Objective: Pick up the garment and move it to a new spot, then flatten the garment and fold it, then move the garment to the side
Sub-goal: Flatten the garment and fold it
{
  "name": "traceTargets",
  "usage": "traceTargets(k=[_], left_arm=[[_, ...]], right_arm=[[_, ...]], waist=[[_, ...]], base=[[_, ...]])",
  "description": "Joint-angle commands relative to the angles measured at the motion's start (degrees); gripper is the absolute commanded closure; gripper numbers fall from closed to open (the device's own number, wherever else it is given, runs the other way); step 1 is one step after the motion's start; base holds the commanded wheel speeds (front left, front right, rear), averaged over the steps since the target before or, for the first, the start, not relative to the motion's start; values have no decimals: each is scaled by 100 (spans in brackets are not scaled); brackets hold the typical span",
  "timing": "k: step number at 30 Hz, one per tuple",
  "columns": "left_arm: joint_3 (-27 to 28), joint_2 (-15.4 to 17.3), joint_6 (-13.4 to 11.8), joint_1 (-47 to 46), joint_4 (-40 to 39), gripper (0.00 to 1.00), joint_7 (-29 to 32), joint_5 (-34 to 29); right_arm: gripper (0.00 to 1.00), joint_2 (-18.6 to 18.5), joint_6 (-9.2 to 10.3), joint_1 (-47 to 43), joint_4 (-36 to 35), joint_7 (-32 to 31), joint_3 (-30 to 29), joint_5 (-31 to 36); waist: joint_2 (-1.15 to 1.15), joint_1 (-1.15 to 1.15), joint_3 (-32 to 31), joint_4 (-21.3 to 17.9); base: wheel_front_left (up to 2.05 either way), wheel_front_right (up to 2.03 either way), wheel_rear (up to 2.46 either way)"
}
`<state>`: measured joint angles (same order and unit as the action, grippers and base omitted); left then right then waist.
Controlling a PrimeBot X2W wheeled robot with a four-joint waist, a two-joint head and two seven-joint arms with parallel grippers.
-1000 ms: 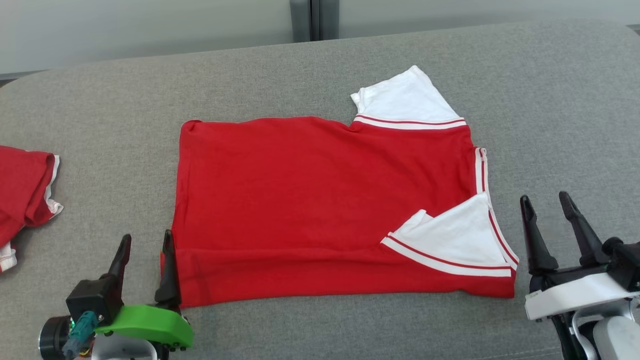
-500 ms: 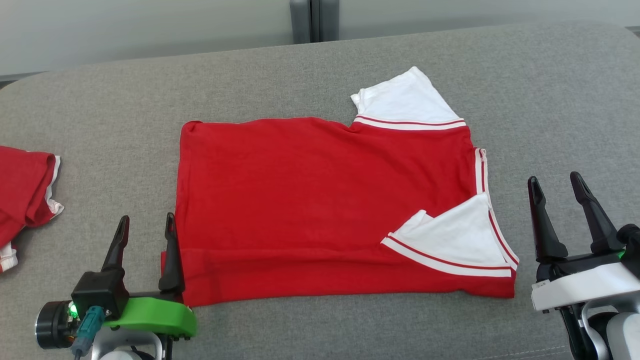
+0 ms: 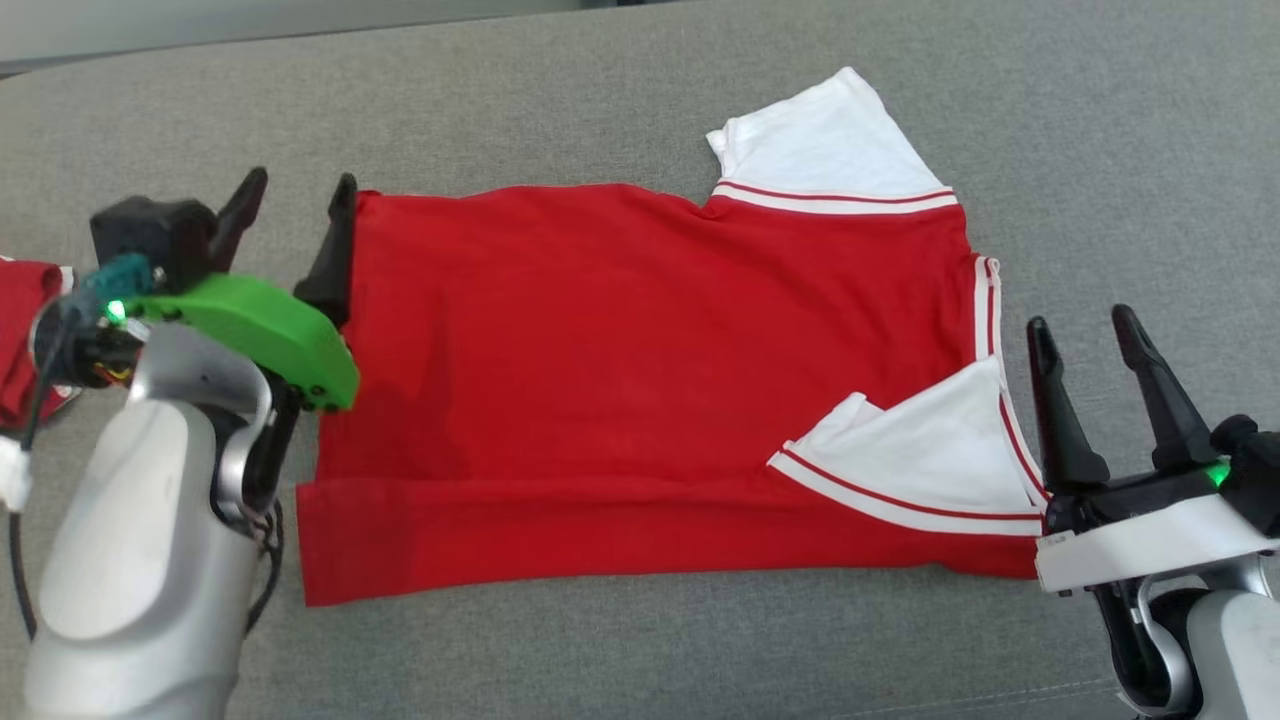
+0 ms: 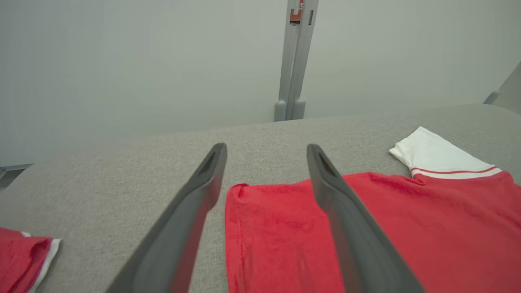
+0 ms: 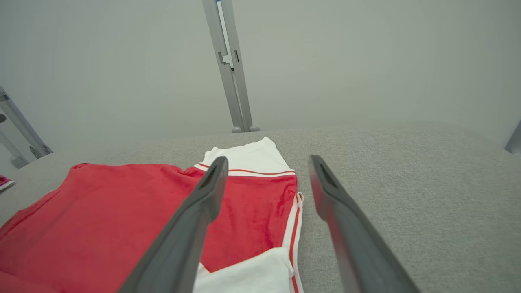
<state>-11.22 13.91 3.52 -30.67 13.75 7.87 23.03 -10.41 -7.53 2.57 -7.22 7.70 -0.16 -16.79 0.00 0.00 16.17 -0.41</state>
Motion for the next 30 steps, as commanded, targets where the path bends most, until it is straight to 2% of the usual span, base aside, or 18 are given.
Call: traceTargets(k=[1, 8, 17, 18, 19, 20, 26, 30], left_arm=[[-6, 134, 67, -296, 278, 0, 110, 10], [-115, 175, 298, -1350, 2061, 0, 441, 325], [-218, 200, 362, -2224, 3735, 0, 369, 452], [-253, 175, 371, -2273, 3849, 13, 387, 449], [-295, 148, 380, -2336, 3976, 67, 394, 449], [-321, 127, 382, -2344, 4074, 100, 400, 451], [-511, 67, 390, -2499, 4473, 100, 188, 485], [-632, -55, 396, -2664, 4605, 100, 33, 536]], right_arm=[[0, -18, 9, 115, 34, 51, 52, -34], [0, 21, 9, 316, 171, 218, 171, -119], [0, -82, 9, 458, 344, 281, 103, -204], [0, -100, 9, 475, 369, 280, 60, -200], [0, -129, 9, 513, 395, 277, 11, -210], [0, -156, 9, 556, 423, 273, -20, -222], [0, -478, 9, 1243, 891, 159, -136, -418], [0, -731, 9, 2082, 1580, -10, 74, -757]], waist=[[0, 0, 252, -197], [0, 0, 668, -442], [0, 0, 976, -556], [0, 0, 981, -550], [0, 0, 989, -539], [0, 0, 987, -530], [0, 0, 941, -478], [0, 0, 979, -358]], base=[[0, 0, 0], [0, 0, 0], [0, 0, 0], [0, 0, 0], [0, 0, 0], [0, 0, 0], [0, 0, 0], [0, 0, 0]])
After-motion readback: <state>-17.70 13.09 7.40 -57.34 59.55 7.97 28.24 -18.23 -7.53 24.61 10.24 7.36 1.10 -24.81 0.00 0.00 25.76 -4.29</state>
